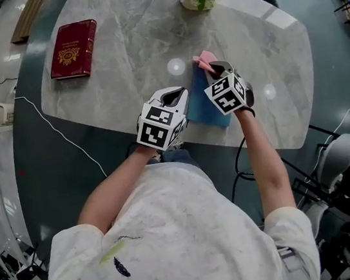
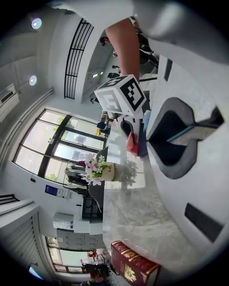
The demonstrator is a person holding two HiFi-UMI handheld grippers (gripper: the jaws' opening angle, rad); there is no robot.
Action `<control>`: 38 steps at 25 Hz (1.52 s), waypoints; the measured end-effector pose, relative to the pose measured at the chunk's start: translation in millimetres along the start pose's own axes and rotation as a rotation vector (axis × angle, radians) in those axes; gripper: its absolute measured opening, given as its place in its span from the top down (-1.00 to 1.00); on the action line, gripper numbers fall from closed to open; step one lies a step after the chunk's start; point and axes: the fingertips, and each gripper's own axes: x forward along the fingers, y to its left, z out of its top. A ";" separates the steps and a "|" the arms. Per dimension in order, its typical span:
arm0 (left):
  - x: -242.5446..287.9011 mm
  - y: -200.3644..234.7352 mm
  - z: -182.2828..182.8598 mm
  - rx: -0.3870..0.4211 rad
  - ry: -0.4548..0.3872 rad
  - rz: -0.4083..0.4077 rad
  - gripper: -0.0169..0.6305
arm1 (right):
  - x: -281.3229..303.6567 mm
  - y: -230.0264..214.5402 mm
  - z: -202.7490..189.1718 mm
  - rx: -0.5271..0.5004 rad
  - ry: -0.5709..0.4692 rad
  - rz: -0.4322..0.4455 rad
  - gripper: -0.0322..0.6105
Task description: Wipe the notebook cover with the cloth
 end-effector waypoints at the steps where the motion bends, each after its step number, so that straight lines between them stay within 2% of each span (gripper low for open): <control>1: -2.1 0.4 -0.7 -0.001 -0.002 -0.005 0.93 | -0.7 2.7 -1.8 0.017 0.005 0.002 0.85; 13: -16.5 -9.2 -11.9 0.021 -0.004 -0.062 0.93 | -15.0 48.4 -11.0 0.081 0.055 0.020 0.85; 27: -36.8 -8.2 -25.0 0.017 -0.026 -0.078 0.93 | -34.4 96.7 -23.6 0.157 0.082 0.020 0.85; 38: -52.4 -10.1 -40.5 0.025 -0.025 -0.088 0.93 | -53.4 127.2 -30.2 0.176 0.102 0.006 0.85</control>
